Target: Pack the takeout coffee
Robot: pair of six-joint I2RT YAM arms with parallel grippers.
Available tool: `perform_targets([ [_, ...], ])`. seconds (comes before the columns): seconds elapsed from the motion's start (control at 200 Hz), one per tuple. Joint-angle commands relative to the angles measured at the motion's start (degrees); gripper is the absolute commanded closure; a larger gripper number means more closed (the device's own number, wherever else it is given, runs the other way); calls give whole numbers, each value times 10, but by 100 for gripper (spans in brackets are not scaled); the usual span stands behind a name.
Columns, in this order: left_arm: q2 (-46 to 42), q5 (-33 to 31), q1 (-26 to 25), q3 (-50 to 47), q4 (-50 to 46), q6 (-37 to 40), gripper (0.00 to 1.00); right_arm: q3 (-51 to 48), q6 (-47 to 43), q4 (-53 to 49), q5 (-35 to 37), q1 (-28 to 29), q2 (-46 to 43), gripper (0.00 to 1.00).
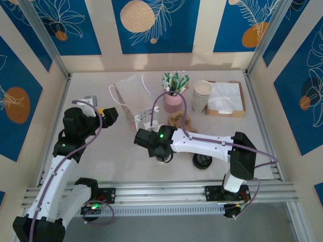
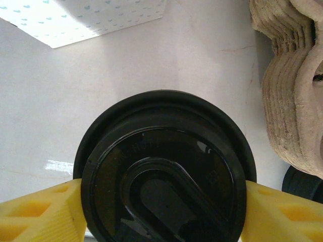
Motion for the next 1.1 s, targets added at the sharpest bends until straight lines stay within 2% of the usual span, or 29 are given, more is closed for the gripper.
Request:
perform_targets([
  [0.0,0,-2,-2,-5,0,8,23,-36,19,-57,-30,4,40,29],
  [0.48,-1,-3,-2,-5,0,8,23,-119,22,50,-141,-19,-13,31],
  [0.585,-1,-2,-2,-5,-1,8,23,-107,21,32,-125,-19,-16,31],
  [0.785,-1,-2,-1,-5,-1,8,23,-56,12,-7,-48,0,-25,26],
  [1.096,0,-1,-2,-5,-1,7,23,-32,-7,9,-31,0,-68,20],
])
